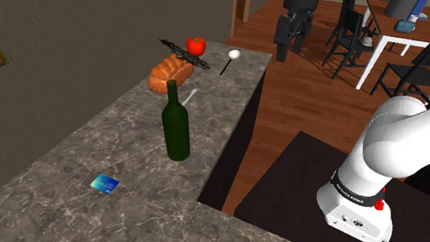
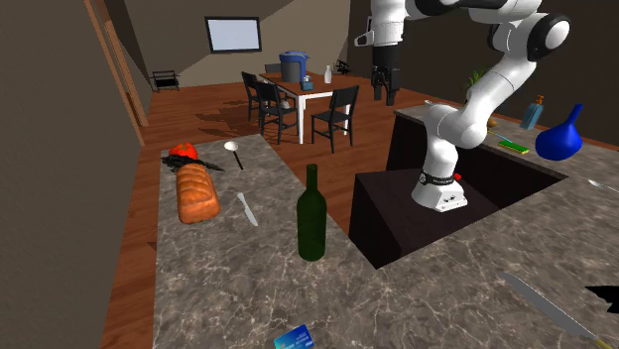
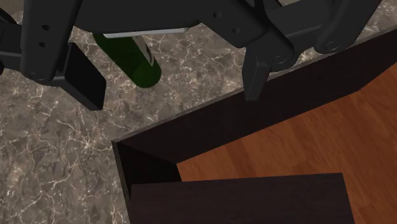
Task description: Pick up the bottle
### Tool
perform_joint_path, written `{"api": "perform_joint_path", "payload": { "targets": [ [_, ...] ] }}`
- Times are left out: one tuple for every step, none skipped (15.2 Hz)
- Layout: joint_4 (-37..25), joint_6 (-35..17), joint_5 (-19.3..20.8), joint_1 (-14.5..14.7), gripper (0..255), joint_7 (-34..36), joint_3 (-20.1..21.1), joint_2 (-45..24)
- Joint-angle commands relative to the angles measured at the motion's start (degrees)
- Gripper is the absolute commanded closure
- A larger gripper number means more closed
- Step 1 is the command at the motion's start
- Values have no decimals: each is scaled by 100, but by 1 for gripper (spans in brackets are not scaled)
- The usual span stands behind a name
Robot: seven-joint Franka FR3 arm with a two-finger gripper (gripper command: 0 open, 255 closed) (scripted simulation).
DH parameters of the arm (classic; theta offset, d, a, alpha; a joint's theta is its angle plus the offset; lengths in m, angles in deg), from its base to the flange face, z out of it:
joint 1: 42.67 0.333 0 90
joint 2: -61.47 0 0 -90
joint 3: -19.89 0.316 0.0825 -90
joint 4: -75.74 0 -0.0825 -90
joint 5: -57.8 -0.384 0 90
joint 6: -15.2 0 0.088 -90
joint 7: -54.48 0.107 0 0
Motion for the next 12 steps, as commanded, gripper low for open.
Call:
{"api": "perform_joint_path", "payload": {
  "targets": [
    [0, 0, 0, 0, 0, 0, 0, 0],
    [-58, -119, -55, 18, 0, 100, 82, -175],
    [-123, -235, -106, 35, 0, 198, 163, -355],
    [-197, -347, -151, 51, 0, 296, 242, -538],
    [-278, -455, -192, 65, 0, 393, 319, -725],
    [-366, -560, -228, 78, 0, 490, 395, -916],
    [-462, -660, -258, 90, 0, 587, 469, -1110],
    [-566, -756, -283, 101, 0, 684, 541, -1307],
    [-677, -848, -303, 111, 0, 781, 611, -1507],
    [-796, -934, -317, 122, 0, 879, 678, -1709],
    [-922, -1015, -325, 131, 0, 977, 744, -1914],
    [-1056, -1091, -328, 139, 0, 1076, 809, -2122]
  ]
}}
